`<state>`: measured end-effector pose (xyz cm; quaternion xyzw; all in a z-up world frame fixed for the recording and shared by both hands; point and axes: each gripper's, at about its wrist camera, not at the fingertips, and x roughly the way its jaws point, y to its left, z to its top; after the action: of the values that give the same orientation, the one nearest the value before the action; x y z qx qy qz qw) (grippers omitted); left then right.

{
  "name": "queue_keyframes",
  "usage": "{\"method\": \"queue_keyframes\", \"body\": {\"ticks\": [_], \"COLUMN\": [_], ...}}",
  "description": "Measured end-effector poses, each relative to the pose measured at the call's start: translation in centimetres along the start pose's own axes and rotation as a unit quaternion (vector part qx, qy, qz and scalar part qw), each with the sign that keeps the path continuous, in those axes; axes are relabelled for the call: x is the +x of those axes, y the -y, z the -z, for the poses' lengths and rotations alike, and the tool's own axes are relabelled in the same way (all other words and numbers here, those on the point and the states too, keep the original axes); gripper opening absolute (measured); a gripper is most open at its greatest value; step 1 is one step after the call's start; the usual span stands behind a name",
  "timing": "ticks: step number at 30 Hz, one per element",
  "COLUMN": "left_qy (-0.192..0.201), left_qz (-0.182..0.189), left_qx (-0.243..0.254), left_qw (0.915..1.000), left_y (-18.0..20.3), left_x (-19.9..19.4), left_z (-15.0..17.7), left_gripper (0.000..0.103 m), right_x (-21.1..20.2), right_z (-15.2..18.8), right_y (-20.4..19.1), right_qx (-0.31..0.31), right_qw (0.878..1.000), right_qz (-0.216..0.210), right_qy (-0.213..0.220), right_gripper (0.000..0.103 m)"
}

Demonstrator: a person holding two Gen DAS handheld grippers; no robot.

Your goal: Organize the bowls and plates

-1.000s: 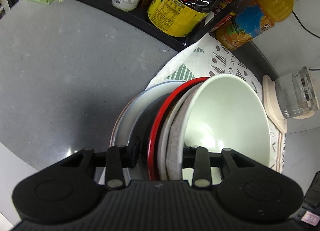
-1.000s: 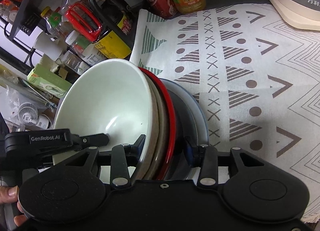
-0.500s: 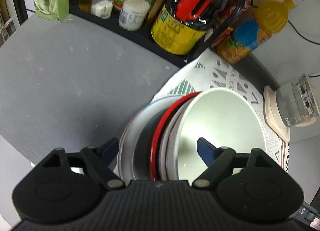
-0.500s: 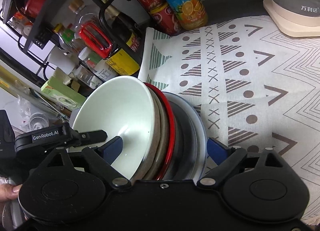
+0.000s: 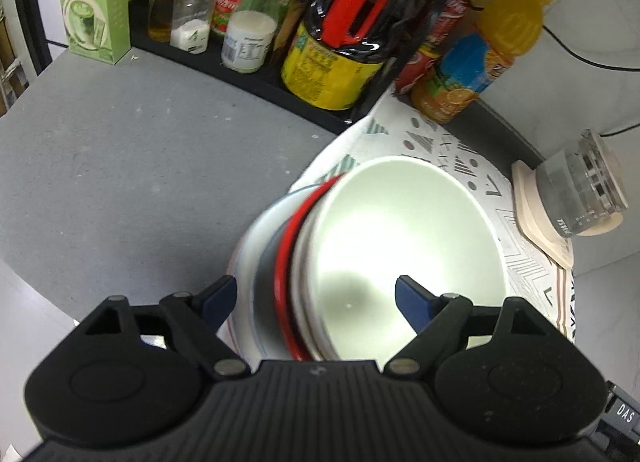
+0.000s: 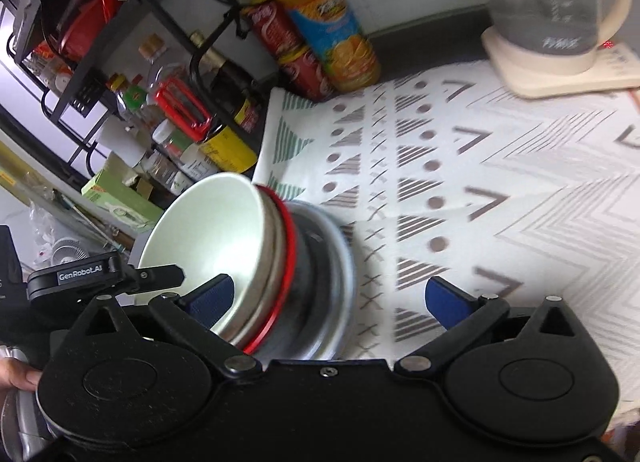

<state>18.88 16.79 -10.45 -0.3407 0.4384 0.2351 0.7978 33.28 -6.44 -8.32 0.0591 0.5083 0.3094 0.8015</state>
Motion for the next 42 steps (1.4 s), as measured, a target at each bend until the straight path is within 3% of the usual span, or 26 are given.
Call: {"method": "queue_keyframes", "body": {"ticks": [11,18,23,25,32,36,42], "left_qy": [0.030,0.057,0.065,0.063,0.072,0.066,0.072], "left_qz": [-0.011,-0.007,-0.004,0.000,0.015,0.031,0.041], "left_qx": [0.004,-0.001,0.027,0.043,0.096,0.128,0.158], "left_qw": [0.9995,0.9983,0.9975,0.9971,0.9926,0.9890,0.9839], "left_y": [3.3,5.5,6.9,7.3,7.4,6.7,4.8], "left_x": [-3.4,-6.7,-9.2,-9.9,-12.3,-13.2,-14.8], "left_z": [2.6,4.4,5.6,5.9,6.9,7.1,7.2], "left_gripper": [0.086,0.091,0.092,0.097,0.097,0.103,0.103], "right_x": [-7.4,-10.9,-13.0,-13.8,-16.2,-16.9,-17.5], "right_z": [0.6,1.1,1.6,2.0,3.7,5.0,7.2], "right_y": [4.0,5.0,5.2,5.0,2.6,1.1,-1.7], "right_qx": [0.034,0.013,0.020,0.022,0.015,0.017,0.025], "right_qw": [0.997,0.993,0.990,0.988,0.978,0.974,0.966], "right_qz": [0.048,0.093,0.112,0.120,0.165,0.181,0.199], "right_qy": [0.056,0.066,0.085,0.094,0.123,0.139,0.161], "right_gripper": [0.103,0.103,0.103,0.103,0.103,0.103,0.103]}}
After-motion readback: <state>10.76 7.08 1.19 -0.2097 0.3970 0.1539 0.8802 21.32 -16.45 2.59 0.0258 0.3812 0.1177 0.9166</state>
